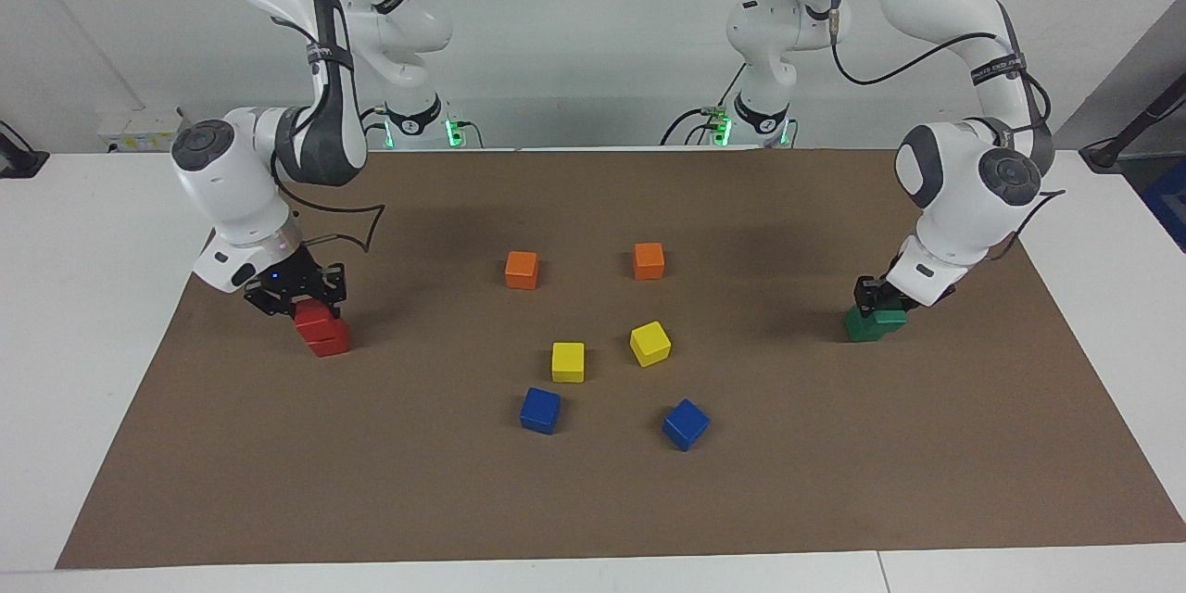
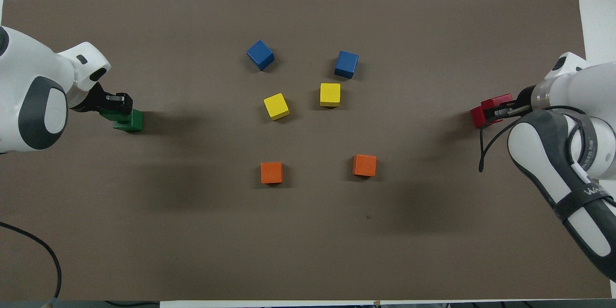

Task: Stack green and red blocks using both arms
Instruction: 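Lower each held block onto the matching placed block with both grippers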

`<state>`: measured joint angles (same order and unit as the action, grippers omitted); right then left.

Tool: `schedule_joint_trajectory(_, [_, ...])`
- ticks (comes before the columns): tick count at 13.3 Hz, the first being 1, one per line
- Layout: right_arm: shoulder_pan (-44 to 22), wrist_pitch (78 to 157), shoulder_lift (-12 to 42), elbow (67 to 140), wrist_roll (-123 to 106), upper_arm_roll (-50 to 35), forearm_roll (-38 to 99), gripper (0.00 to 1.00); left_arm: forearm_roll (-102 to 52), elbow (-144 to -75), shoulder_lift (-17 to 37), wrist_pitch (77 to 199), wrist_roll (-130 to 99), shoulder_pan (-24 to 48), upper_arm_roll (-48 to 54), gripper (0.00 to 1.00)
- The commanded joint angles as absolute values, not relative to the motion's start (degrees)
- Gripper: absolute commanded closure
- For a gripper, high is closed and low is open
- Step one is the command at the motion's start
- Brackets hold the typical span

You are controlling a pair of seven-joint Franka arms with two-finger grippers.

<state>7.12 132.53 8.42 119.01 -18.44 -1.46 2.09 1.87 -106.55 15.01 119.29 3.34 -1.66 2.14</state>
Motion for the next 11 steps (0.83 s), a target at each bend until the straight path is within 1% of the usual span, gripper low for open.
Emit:
schedule_joint_trajectory(1, [7.91, 131.84, 6.94, 120.23, -17.41, -2.02, 3.08, 1.00, 0.70, -110.04, 12.31, 121.20, 5.27, -2.81, 2.55, 1.00])
schedule_joint_trajectory(7, [8.09, 129.64, 6.94, 120.41, -15.29, -1.93, 2.99, 1.00, 0.70, -111.62, 11.87, 122.43, 6.68, -3.52, 2.55, 1.00])
schedule_joint_trajectory(11, [9.05, 129.73, 7.12, 120.41, -15.29, -1.93, 2.29, 1.00, 0.62, -112.32, 11.87, 122.87, 6.68, -3.52, 2.55, 1.00])
